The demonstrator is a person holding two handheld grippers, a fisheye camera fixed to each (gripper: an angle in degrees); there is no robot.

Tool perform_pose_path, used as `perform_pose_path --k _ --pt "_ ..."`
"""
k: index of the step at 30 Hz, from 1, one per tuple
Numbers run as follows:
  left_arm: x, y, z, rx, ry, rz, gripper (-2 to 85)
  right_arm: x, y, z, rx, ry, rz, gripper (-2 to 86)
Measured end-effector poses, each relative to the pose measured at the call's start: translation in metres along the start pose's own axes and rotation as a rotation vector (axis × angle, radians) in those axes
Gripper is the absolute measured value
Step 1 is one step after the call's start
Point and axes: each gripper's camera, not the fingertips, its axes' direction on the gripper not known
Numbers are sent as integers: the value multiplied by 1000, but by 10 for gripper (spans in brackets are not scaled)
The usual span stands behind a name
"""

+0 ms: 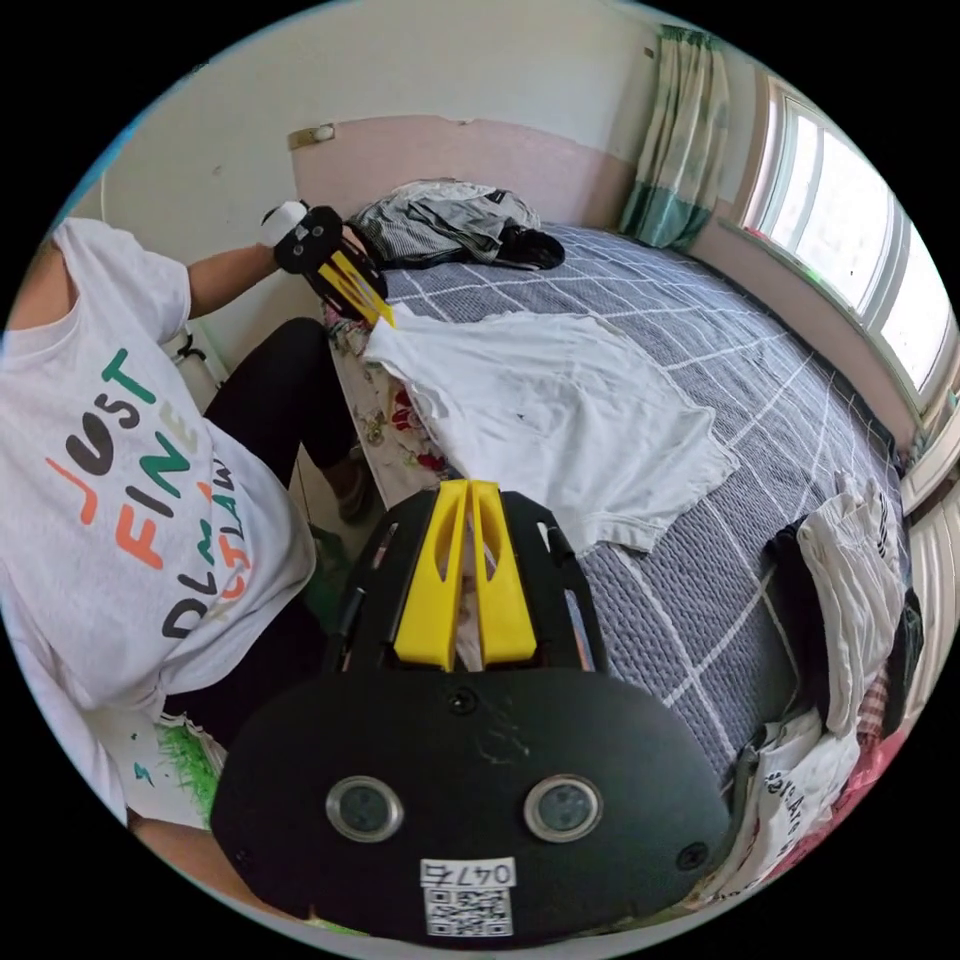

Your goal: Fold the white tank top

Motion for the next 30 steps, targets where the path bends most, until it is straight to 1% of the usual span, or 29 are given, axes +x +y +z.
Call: perform_pose_path --k 1,6,8,10,12,13,14,17,19,21,22,24,26,30 --pt "-4 1 -2 5 14 -4 -10 -1 -3 -1 -8 -8 -14 -3" --pt "-28 21 -21 25 235 -45 -10 -8 -11 -5 -62 -106 -69 -3" --pt "-34 29 -29 46 262 -64 -10 -16 -11 -6 -76 -163 -86 -3" --pt "-46 37 -33 83 260 -101 -10 -18 -13 -9 -84 -164 -91 -4" --pt "-76 49 -30 123 244 -189 -10 -11 -17 -14 -86 -118 -82 -4" --pt "-86 51 -27 130 233 -216 -10 -1 -21 -18 -78 -62 -67 -4" --pt "-109 56 -20 145 236 -257 -10 14 -26 -23 -66 1 -47 -4" --pt "-177 60 6 166 283 -363 -10 65 -44 -26 -27 102 11 -4" --pt "-221 59 30 146 330 -407 -10 100 -57 -16 -38 152 38 -4" --pt "-278 53 69 80 405 -445 -10 136 -68 0 -66 178 60 -4" --pt "-290 52 80 59 422 -451 -9 160 -75 12 -90 180 77 -4" --pt "-336 47 122 -29 501 -447 -9 193 -83 32 -123 170 98 -3" --pt "-364 46 149 -82 549 -438 -8 232 -91 57 -159 148 124 -2" --pt "-415 53 198 -144 668 -439 5 276 -96 87 -185 109 158 4"
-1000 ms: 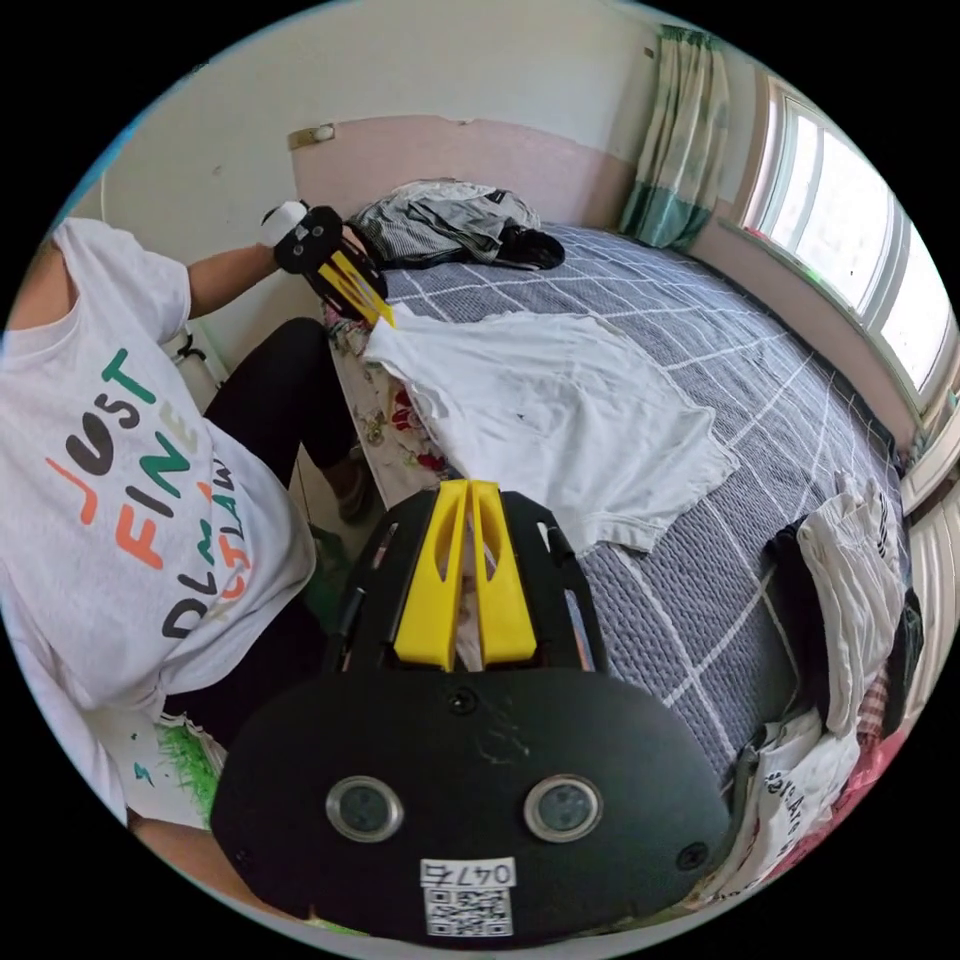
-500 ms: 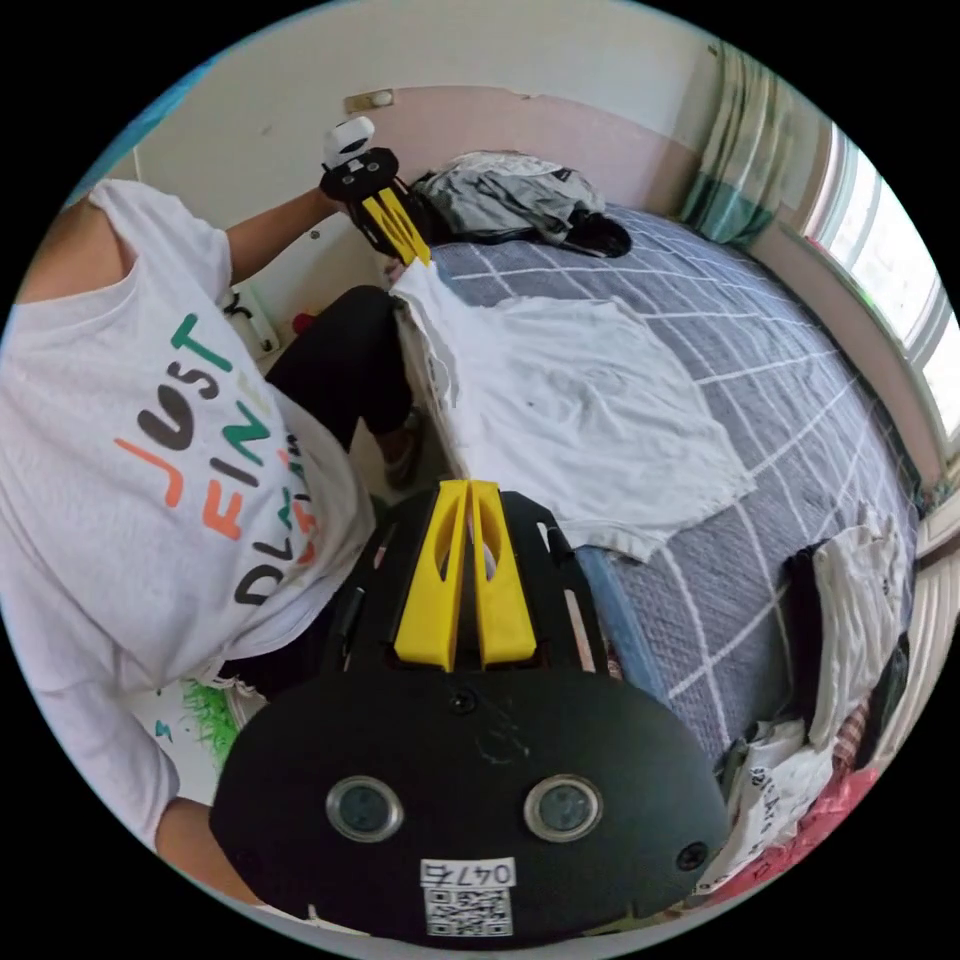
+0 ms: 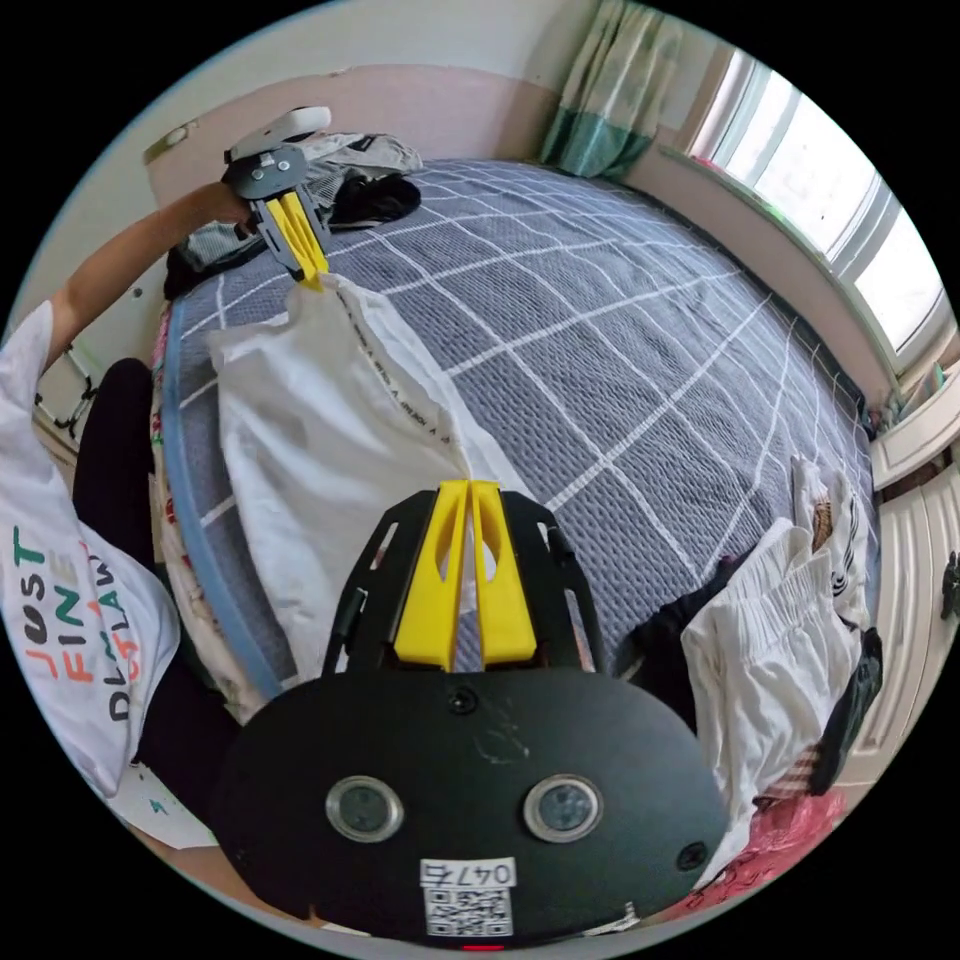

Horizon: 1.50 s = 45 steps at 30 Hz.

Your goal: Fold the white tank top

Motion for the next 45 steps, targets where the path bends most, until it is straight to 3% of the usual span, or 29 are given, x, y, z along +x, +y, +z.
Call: perform_pose_path --k 4,9,11,15,18,20,26,30,37,45 --pt "-49 1 1 9 123 -63 48 33 -7 34 -30 -118 39 42" --pt "-89 68 -60 395 179 -215 80 53 20 7 135 -66 164 62" --pt "-73 97 -74 447 154 -220 82 34 41 -21 202 -73 110 62" --pt "1 143 -53 303 14 -186 92 -16 74 -39 146 -104 -15 64" --pt "30 178 -32 423 59 -234 89 -50 101 -38 88 -16 -75 64" --pt "33 193 -20 452 46 -281 93 -61 109 -29 39 49 -99 63" --pt "33 200 -4 464 -92 -208 110 -34 96 -8 19 -66 0 30" --pt "19 199 5 466 14 -169 110 -21 89 2 19 -210 30 4" --pt "7 198 -9 532 -30 -143 103 -11 82 9 44 -258 37 8" --pt "-6 172 10 389 5 -98 4 -7 63 23 31 -235 35 -3"
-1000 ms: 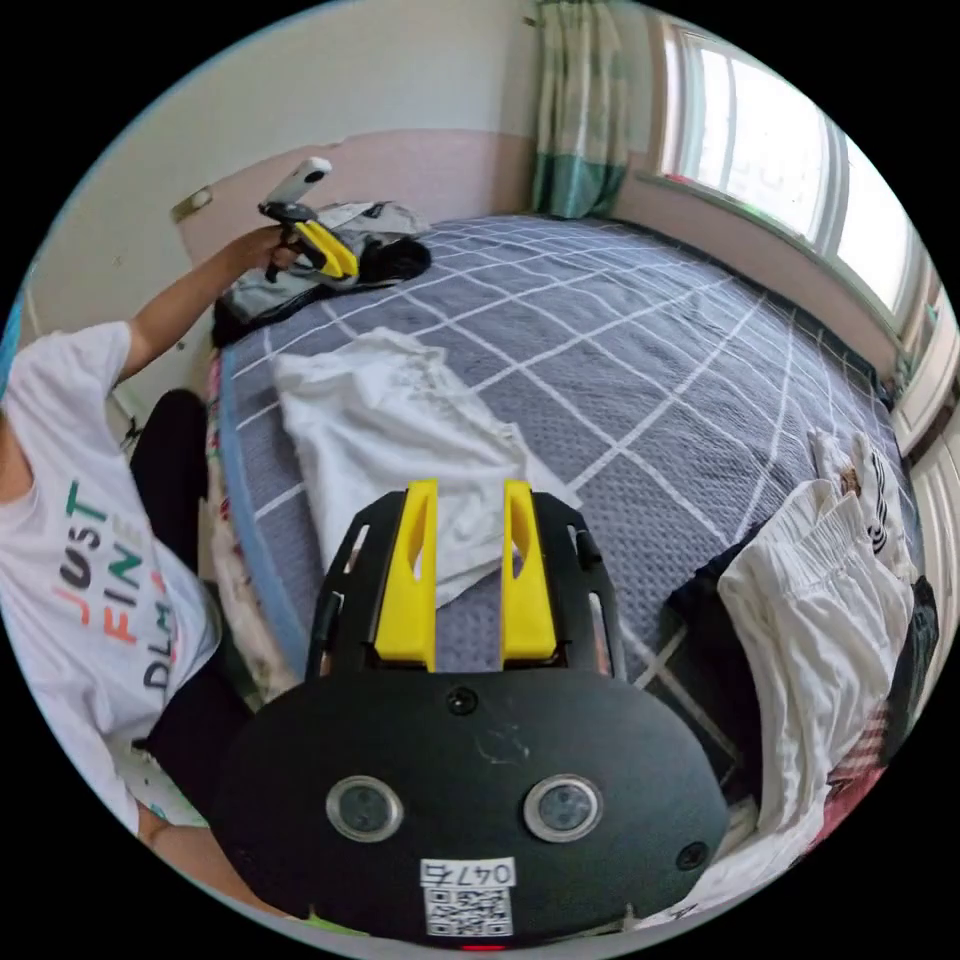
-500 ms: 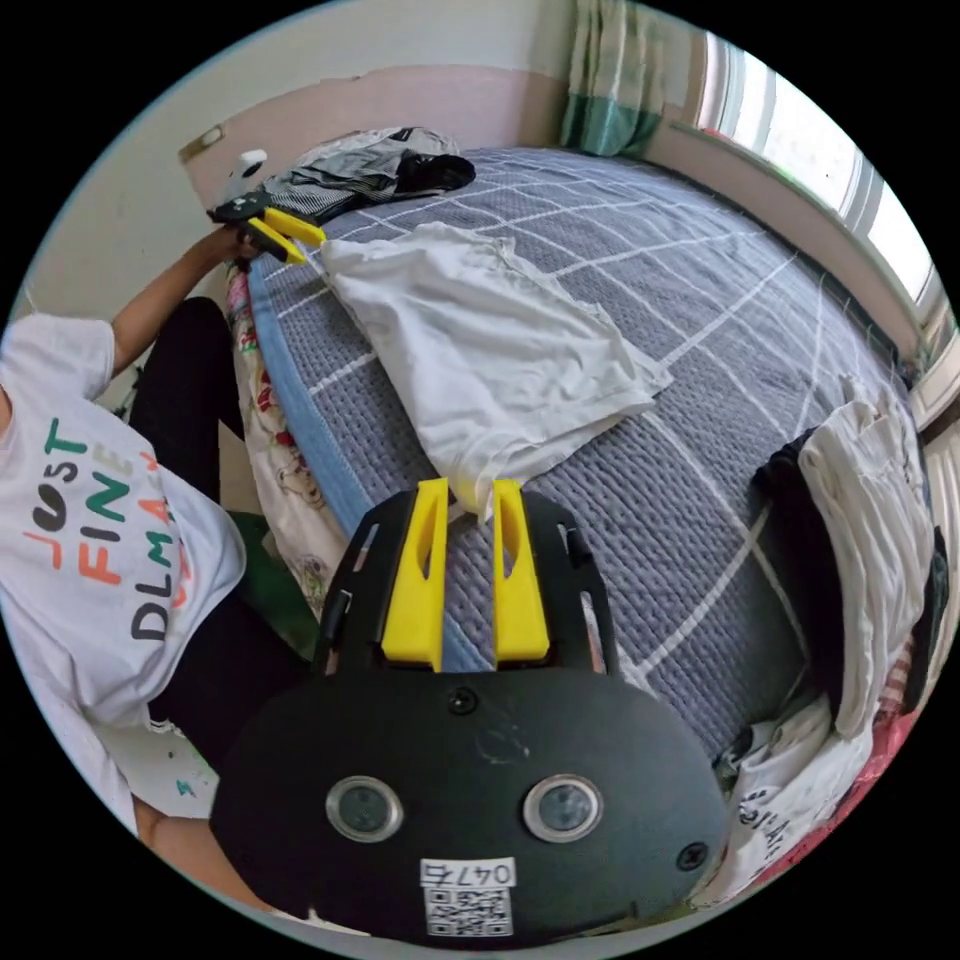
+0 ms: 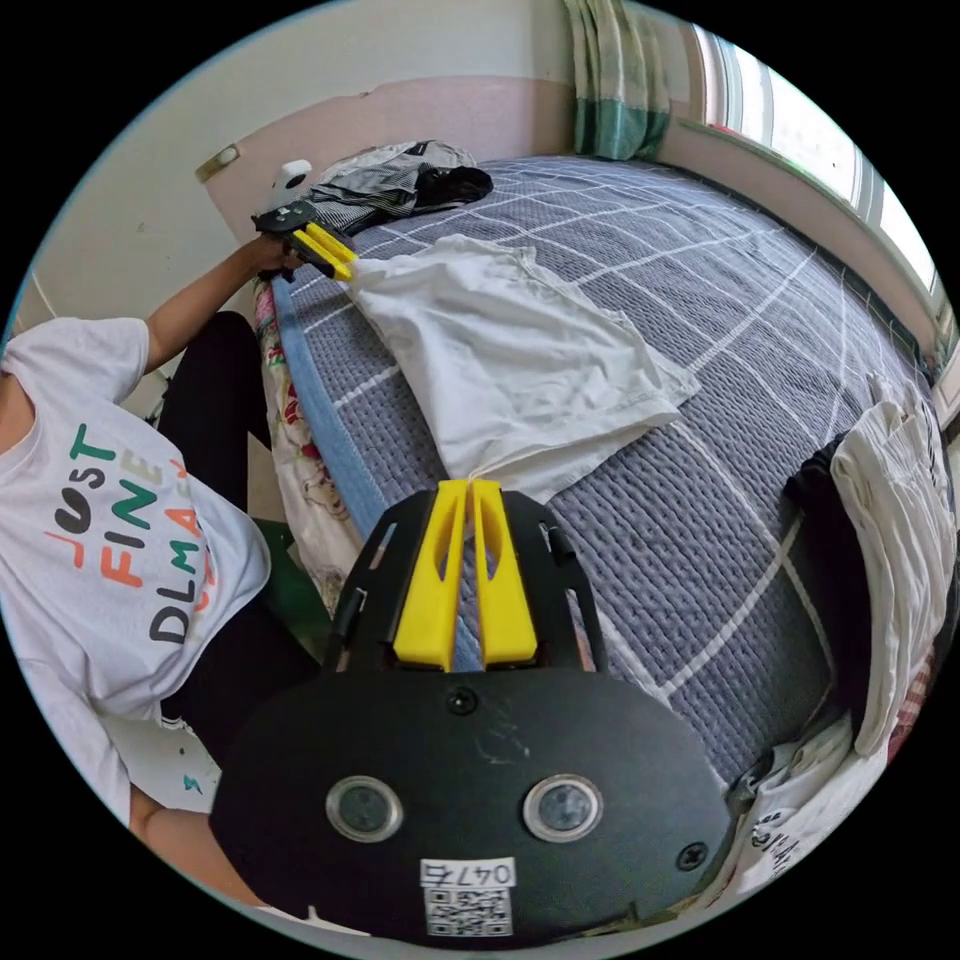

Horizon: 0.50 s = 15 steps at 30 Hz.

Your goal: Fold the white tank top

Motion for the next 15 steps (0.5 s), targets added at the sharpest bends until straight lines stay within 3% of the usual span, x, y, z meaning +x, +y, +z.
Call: perform_pose_path --k 5,9,15 --pt "-15 -1 -11 -88 109 -28 -3 9 -12 -7 -82 23 7 -4" --pt "-29 -7 -14 -143 314 -119 -3 9 -25 -22 -76 19 11 -4" --pt "-23 -6 26 -263 269 -142 0 10 -40 18 -180 -62 61 5"
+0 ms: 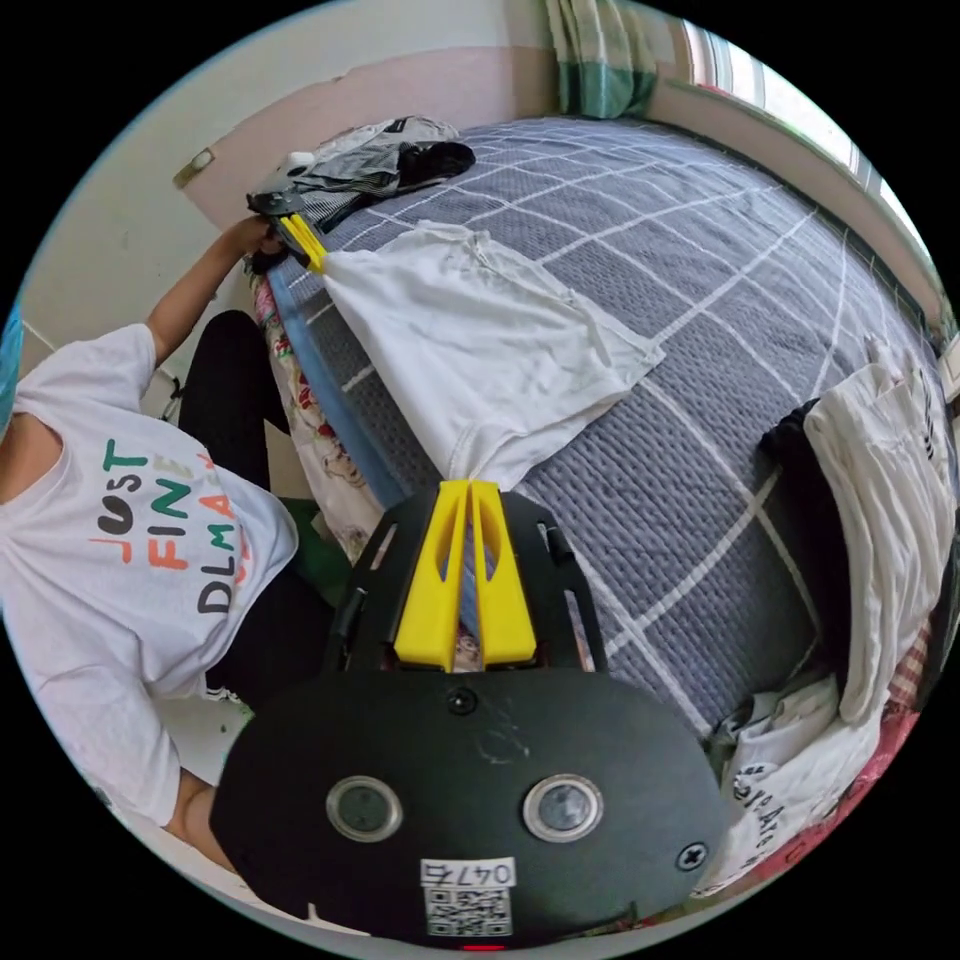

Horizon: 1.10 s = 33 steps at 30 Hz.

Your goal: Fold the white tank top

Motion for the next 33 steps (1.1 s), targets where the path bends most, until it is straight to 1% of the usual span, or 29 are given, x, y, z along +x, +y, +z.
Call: perform_pose_path --k 1,3,5,6,7,8,9,10,11,12,14,16,18,20,21,23,26,29,33 --pt "0 0 2 1 3 -5 1 -1 -5 12 -31 -4 -4 13" --pt "4 14 -4 81 9 -11 4 -4 -7 13 -6 -7 -6 25" --pt "10 31 -16 137 -21 -32 4 -8 -7 -6 43 100 26 27" --pt "15 43 -24 162 -79 -56 2 -10 -8 -13 68 138 33 25" --pt "19 48 -27 172 -116 -71 1 -16 -15 -27 132 198 27 20" --pt "27 55 -35 190 -182 -91 -2 -27 -30 -38 208 209 -35 17" --pt "39 56 -41 215 -223 -81 -5 -33 -42 -42 241 200 -78 16" --pt "46 54 -43 234 -235 -64 -6 -47 -73 -44 271 177 -172 14" --pt "60 47 -44 274 -254 -25 -7 -63 -110 -39 275 162 -269 12" --pt "72 36 -40 294 -272 9 -7 -70 -130 -36 282 154 -316 12" --pt "80 16 -25 266 -324 11 -8 -100 -206 -15 336 124 -484 10" --pt "77 0 -4 211 -392 -12 -8 -119 -259 7 358 162 -578 11" --pt "69 -6 22 149 -426 -14 -8 -136 -304 32 327 247 -658 11" --pt "63 -2 34 171 -411 -14 -8 -158 -346 64 252 316 -795 11" --pt "59 4 34 221 -375 -22 -8 -163 -354 71 232 333 -831 11" --pt "49 9 30 261 -296 -50 -9 -183 -375 93 178 416 -976 11" --pt "35 10 29 269 -168 -57 -10 -199 -396 115 101 486 -1117 11" --pt "30 7 35 248 -153 -51 -10 -205 -418 132 11 506 -1194 9" --pt "28 9 38 255 -150 -56 -10 -208 -444 141 -49 496 -1243 -1"
